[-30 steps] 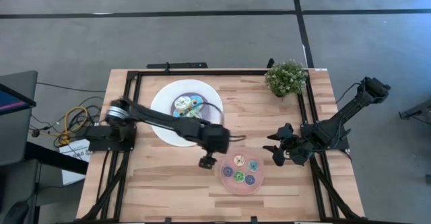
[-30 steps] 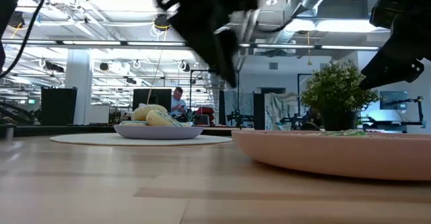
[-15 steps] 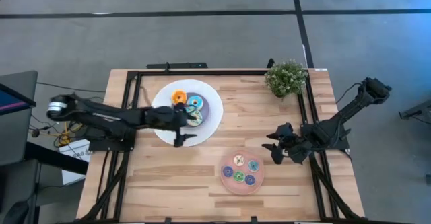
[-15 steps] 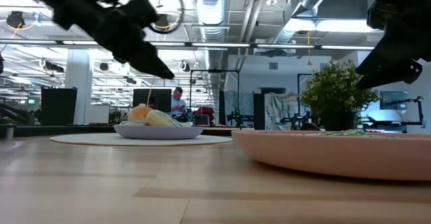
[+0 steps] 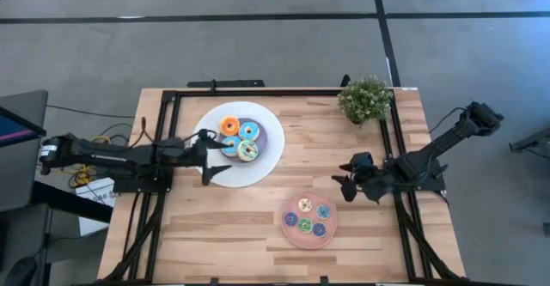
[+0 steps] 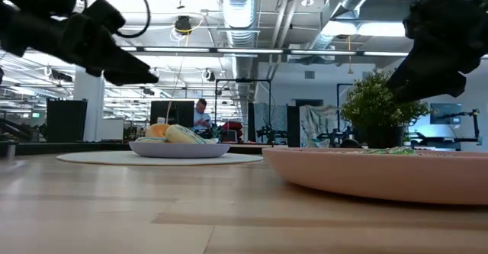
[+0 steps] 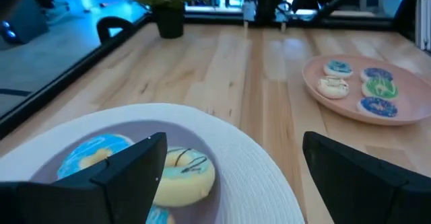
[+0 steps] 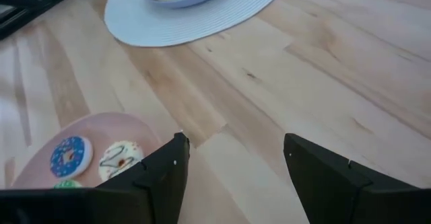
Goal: Pick & Place donuts
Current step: Return to Home Position
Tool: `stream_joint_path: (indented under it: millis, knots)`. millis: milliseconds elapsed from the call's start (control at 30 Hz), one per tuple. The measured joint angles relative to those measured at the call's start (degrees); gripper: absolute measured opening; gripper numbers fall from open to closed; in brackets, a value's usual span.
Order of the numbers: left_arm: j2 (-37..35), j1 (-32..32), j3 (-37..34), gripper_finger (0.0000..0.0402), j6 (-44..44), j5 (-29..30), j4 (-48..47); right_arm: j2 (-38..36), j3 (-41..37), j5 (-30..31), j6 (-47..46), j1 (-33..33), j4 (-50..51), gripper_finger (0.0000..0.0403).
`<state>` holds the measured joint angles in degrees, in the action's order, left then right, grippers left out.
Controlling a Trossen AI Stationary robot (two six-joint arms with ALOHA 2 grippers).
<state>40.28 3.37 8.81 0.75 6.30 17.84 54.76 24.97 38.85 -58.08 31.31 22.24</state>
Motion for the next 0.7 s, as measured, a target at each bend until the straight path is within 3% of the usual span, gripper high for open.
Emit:
stream_joint_path:
  millis: [233,500,700]
  knots:
    - [-11.01,-0.04,-8.20,0.0340,-0.08,0.01,7.93,0.00,0.00,-0.33,-0.40,-2.01,-0.03,0.0232]
    - [-22.16,-0.06,-8.21,0.0340,-5.03,-3.03,4.29,0.00,0.00,-1.41,0.06,-2.58,0.19,0.0232]
    - [-32.86,-0.06,-8.24,0.0340,-5.19,-2.53,-5.60,0.00,0.00,-1.48,0.04,-2.54,0.75,0.0232]
